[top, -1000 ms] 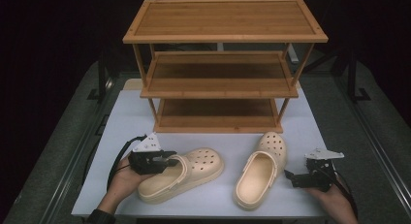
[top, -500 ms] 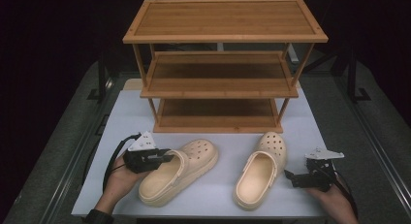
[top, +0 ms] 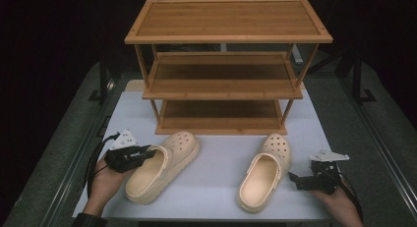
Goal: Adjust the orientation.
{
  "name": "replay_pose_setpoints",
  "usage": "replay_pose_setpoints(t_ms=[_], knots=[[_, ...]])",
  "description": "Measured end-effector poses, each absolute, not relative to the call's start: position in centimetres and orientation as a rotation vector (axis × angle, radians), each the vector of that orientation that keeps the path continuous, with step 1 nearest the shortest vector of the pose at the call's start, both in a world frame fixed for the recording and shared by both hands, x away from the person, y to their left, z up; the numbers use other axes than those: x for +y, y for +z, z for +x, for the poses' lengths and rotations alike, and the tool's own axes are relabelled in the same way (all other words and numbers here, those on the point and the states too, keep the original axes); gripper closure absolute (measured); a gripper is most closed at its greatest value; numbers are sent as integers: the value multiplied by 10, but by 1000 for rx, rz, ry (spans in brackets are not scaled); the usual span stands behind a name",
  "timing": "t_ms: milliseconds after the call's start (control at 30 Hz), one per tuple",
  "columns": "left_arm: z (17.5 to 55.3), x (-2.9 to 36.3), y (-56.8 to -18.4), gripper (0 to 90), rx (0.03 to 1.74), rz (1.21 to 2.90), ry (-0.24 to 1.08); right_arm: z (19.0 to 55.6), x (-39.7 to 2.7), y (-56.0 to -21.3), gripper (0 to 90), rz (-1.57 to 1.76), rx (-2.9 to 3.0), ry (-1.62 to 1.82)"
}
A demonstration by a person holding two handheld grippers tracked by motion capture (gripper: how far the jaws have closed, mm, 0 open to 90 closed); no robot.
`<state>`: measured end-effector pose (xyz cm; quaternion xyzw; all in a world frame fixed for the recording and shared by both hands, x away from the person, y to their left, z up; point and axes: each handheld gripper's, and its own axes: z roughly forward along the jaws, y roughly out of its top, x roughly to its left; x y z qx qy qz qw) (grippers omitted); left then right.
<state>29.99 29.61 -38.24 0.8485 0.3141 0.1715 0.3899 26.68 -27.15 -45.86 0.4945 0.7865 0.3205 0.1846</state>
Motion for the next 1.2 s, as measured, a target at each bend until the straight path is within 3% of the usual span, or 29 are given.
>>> replay_pose_setpoints(t_ms=[400, 800, 1000, 1200], knots=[[305, 303, -389, 748, 886, 2140, 473, 267, -271, -459, 6, 1394, 2217, 904], [304, 306, -393, 679, 886, 2095, 395, 267, -271, -459, 6, 1395, 2217, 904], [303, 309, -393, 634, 886, 2077, 374, 267, -271, -459, 6, 1395, 2217, 903], [297, 317, -390, 532, 888, 2051, 357, 267, -271, -459, 6, 1395, 2218, 902]])
